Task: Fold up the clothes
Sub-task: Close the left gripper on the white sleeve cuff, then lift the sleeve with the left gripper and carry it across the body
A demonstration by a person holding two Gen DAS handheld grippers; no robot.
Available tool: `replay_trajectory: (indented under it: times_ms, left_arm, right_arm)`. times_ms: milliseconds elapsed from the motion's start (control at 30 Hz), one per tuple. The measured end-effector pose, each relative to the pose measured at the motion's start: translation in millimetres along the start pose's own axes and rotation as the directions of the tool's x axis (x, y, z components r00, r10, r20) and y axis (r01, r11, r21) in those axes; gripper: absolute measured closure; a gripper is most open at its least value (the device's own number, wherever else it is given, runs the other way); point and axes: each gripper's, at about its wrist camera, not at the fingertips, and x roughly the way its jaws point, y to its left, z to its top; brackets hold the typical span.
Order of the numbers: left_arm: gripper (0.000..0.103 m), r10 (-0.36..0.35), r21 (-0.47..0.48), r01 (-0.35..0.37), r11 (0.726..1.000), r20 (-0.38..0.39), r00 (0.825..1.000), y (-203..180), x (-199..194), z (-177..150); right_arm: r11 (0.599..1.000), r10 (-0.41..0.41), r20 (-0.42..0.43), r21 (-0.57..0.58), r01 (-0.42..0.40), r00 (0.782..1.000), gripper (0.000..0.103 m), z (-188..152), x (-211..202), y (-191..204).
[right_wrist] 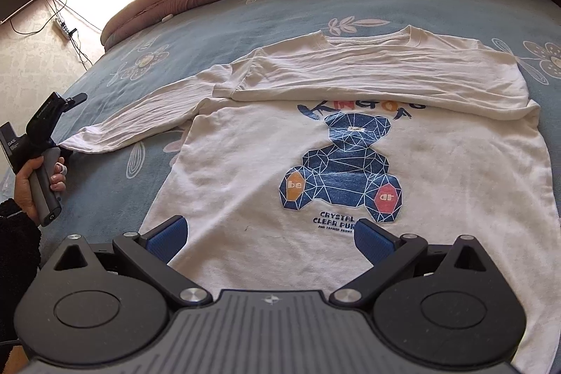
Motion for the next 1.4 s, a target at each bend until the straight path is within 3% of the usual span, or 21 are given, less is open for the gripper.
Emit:
replay_trajectory:
  times_ms: [367,633,867,1400]
  left_arm:
    - [0.001,-0.097,0.104,0.101,0.989,-0.043,0.994,-80,-1,13]
    - [0.001,-0.11,0.179,0.129,0.975,-0.113,0.988,-149,13,4]
    - [0.001,-0.111,0.199,0.145,0.969,-0.171,0.979,-205,28,-6]
    - [0.001,-0.115,0.221,0.178,0.959,-0.272,0.955,-312,63,-33]
  right_arm:
    - [0.998,0.014,-0.001,-0.057,-0.014,1.0,0.0,-8,-4,-9]
    - [0.992,0.024,-0.057,-0.124,-0.031,0.998,0.0,-16,-8,-24]
    - [0.982,0.09,-0.04,-0.162,-0.096,0.995,0.0,-16,-26,-34]
    - [0.979,0.158,-0.038,-0.125,-0.161,0.987,0.0,-40,-41,-81]
